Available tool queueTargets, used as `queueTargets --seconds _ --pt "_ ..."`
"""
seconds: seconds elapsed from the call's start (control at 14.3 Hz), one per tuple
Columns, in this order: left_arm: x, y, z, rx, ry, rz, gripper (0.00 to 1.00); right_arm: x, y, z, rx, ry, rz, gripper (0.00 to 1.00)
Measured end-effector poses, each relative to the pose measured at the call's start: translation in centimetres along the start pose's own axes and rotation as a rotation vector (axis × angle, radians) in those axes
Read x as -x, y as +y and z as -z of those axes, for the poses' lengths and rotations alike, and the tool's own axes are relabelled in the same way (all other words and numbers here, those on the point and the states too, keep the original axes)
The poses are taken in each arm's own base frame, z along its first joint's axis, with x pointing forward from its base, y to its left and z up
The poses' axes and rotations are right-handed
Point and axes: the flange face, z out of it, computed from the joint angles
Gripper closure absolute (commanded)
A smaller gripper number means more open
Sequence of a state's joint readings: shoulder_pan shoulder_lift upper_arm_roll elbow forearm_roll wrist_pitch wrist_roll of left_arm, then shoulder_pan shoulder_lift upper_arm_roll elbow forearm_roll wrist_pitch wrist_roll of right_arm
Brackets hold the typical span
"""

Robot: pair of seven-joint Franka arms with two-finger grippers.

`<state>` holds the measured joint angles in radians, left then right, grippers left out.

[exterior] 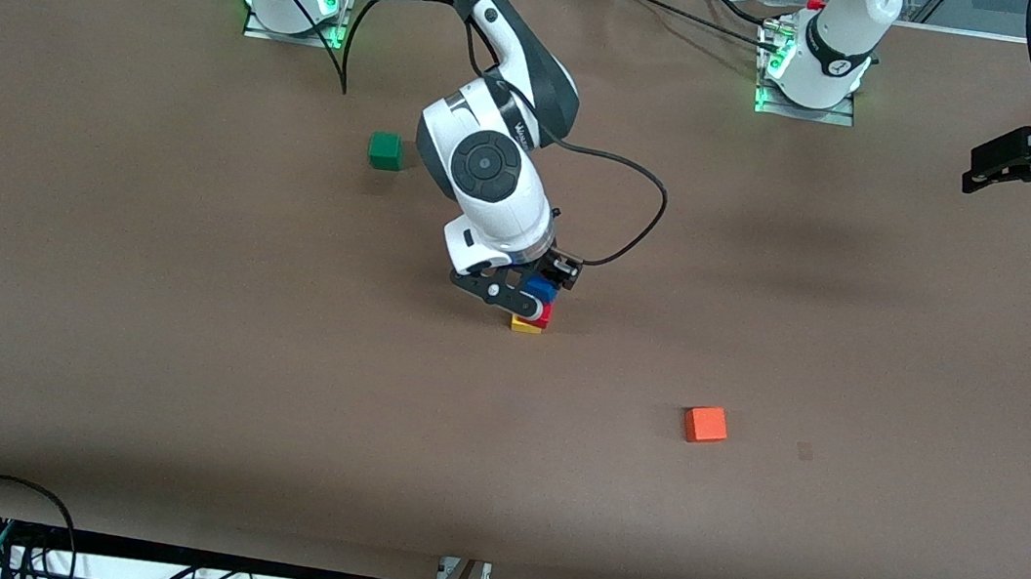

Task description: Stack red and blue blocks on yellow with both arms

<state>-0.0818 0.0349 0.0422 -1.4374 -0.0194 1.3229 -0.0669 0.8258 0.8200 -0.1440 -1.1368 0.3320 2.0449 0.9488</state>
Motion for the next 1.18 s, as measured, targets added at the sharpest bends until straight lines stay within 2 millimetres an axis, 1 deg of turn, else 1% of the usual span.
queueTargets --seconds 0.21,0.42,0.56,0.77,0.91,1.18 --pt "-1.0 -0.6 -0.3 0.005 0.053 -0.004 0.00 -0.4 0.2 0.0 -0.002 -0.002 -0.006 0.83" --pt "-2.7 -1.5 -1.4 0.010 0.119 -0.009 0.00 -0.9 0.1 -0.3 -0.006 0.002 -0.008 0.83" --pt "-3.7 -1.4 -2.3 0.014 0.144 -0.009 0.00 -1.2 -0.1 -0.9 -0.006 0.004 -0.007 0.82" --pt "-4.8 -1.1 -3.0 0.020 0.156 -0.011 0.00 -1.3 -0.2 -1.4 -0.004 0.005 -0.007 0.80" --pt "-5.2 -0.9 -2.9 0.020 0.167 -0.010 0.00 -1.3 -0.2 -1.3 -0.007 0.006 -0.006 0.79" --pt "-5.0 -1.0 -1.5 0.021 0.189 -0.007 0.00 -1.4 -0.2 -1.3 -0.007 0.006 -0.006 0.79"
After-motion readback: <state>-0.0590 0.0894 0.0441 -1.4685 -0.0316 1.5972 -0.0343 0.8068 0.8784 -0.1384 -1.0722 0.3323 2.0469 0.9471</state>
